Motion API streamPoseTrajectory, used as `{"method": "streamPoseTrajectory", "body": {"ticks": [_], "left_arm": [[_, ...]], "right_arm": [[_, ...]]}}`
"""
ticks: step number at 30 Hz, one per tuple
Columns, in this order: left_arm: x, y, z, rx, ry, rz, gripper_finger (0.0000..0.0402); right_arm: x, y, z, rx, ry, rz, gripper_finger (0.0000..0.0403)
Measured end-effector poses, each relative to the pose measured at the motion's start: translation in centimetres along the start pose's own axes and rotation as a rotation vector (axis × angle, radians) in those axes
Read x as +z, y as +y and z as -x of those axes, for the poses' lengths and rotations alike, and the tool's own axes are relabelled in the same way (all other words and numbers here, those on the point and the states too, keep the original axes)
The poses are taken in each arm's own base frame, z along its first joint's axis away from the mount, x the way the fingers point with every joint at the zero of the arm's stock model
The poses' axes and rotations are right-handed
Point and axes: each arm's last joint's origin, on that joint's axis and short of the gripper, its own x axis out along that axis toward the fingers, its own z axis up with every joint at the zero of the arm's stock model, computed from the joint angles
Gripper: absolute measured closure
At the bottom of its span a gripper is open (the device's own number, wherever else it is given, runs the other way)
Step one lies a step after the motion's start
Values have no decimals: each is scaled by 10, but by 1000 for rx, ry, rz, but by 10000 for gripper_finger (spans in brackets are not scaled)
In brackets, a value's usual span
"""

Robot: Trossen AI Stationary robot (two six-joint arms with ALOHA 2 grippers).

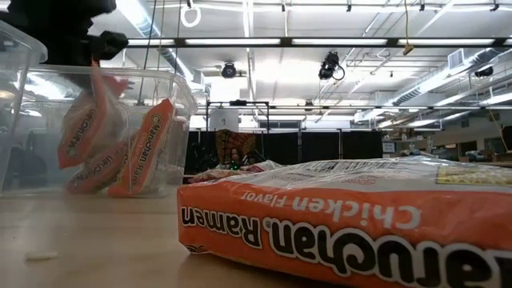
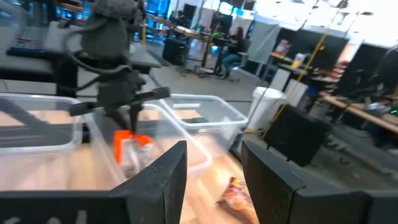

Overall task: Sort Maruchan noodles
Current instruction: Put the orange noodle pack into the middle transparent bin

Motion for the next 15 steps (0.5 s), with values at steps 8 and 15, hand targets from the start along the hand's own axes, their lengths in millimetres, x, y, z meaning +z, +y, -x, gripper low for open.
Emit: {"method": "streamPoseTrajectory", "body": {"ticks": [8,15], "left_arm": [[-9,5,-2,-34,88,8,392],[-16,8,-3,-86,162,79,387]], "right_arm": [[-10,1,0,16,48,-46,244],[-16,-2,-6,42,86,-65,244]]}}
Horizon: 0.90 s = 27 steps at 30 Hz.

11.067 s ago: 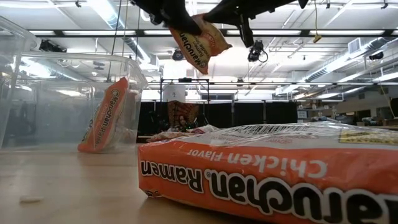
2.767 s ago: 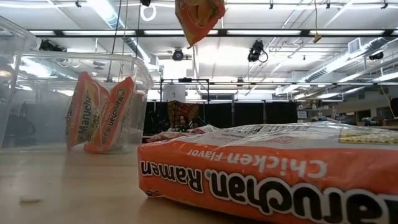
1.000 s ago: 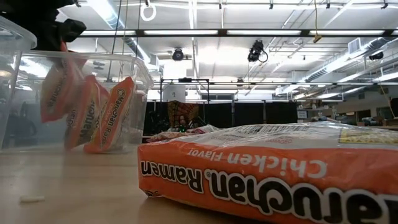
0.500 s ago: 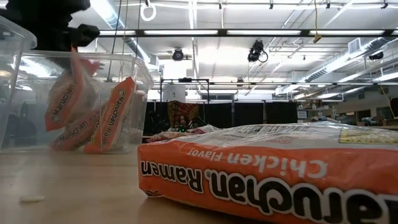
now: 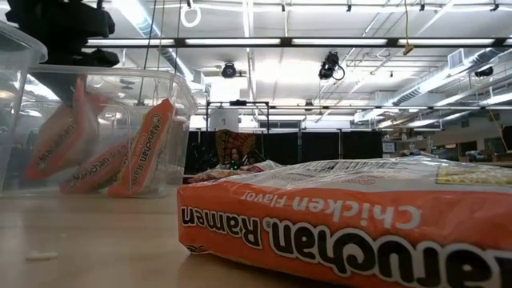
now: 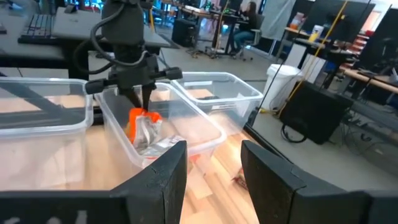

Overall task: Sort Maruchan noodles
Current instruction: Put the orange noodle pack into the middle transparent bin, then adjust the orange noodle pack

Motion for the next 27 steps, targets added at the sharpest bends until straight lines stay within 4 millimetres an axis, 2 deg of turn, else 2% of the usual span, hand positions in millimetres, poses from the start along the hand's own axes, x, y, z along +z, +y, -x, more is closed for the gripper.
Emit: {"method": "streamPoseTrajectory", "body": {"ticks": [4,8,11,14,18,24,27], "left_arm": [[3,1,6,-41,-9,40,356],[10,7,24,-39,-38,93,310],[20,14,40,26,-108,119,277],[30,23,47,117,-199,194,251],[42,35,35,115,-221,293,238],[56,52,-13,44,-18,382,240],[65,58,-31,22,45,401,237]], "right_arm": [[0,-3,-5,-16,4,-8,244],[0,-6,-13,10,15,-20,244],[0,-9,-20,52,28,-25,244],[0,-14,-28,91,42,-30,244],[1,-25,-38,168,84,-59,244],[3,-49,-38,191,189,-119,244],[3,-57,-36,179,219,-124,244]]}}
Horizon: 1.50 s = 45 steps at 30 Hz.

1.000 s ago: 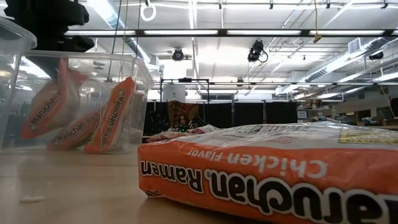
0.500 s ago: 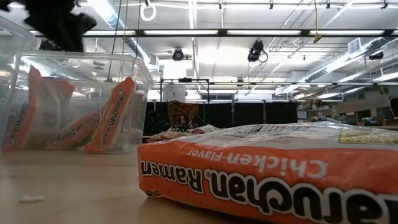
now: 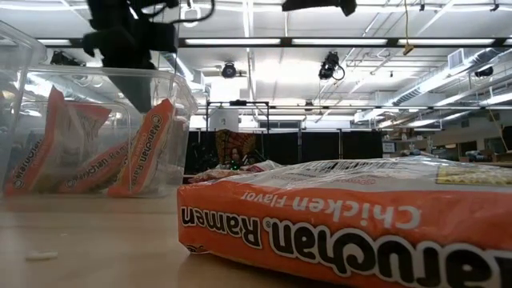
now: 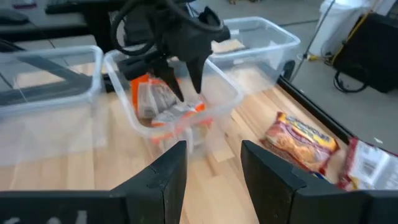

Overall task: Sort Maruchan noodles
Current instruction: Adjust the orange noodle pack

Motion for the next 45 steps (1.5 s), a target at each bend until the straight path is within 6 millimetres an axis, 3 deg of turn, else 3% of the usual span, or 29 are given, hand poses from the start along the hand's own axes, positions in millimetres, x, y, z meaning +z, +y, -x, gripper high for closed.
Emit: {"method": "streamPoseTrajectory", "body": {"ticks": [9,17,22,29,33,39,45], "left_arm": [[11,-6,-36,-82,104,-1,231],[9,-9,-46,-123,163,-134,235],[11,-9,-47,-126,153,-144,268],[10,-9,-47,-130,163,-156,388],[6,-10,-42,-138,182,-171,395],[10,-22,-17,-150,72,-458,394],[10,-25,-20,-136,56,-661,366]], "right_arm": [[-2,-5,3,-13,37,10,244],[-5,-4,2,10,67,10,244],[-6,-4,2,15,77,12,244],[-6,-4,2,16,79,13,244],[-6,-4,2,16,79,18,244],[-7,-4,2,15,82,23,244],[-7,-4,2,14,84,15,244]]}}
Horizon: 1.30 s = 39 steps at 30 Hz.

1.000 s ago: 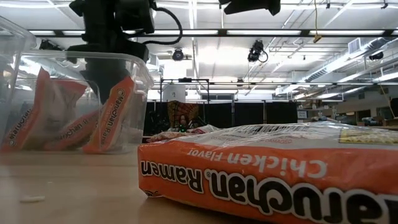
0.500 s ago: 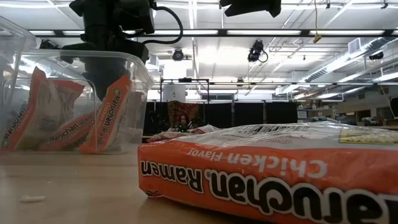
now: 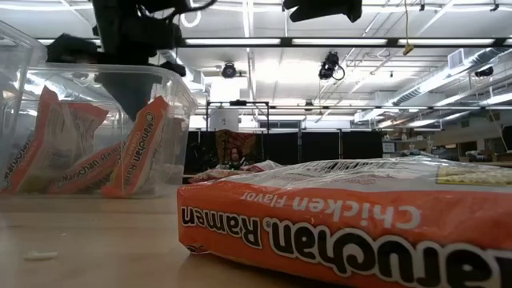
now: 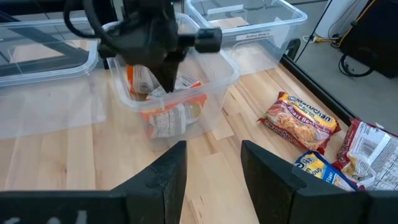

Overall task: Sort Maruchan noodles
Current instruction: Adjust the orange noodle pack

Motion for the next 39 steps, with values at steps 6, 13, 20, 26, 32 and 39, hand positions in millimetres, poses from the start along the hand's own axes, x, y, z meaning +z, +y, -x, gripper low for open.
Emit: {"method": "streamPoseTrajectory", "body": {"ticks": [6,13,20,26,32,39], "left_arm": [[-7,12,-8,41,55,-85,298],[-15,13,-10,-55,89,-316,233],[-16,24,-24,-76,98,-360,236],[-14,25,-37,-109,139,-391,245],[-12,24,-41,-109,157,-402,257],[-10,17,-41,-118,170,-441,370]], "right_arm": [[0,0,0,1,1,-7,244],[-1,1,0,24,11,-32,244],[-1,1,0,23,15,-28,244],[-2,1,0,20,23,-23,244],[-2,0,0,19,24,-21,244],[-2,0,0,19,26,-16,244]]}}
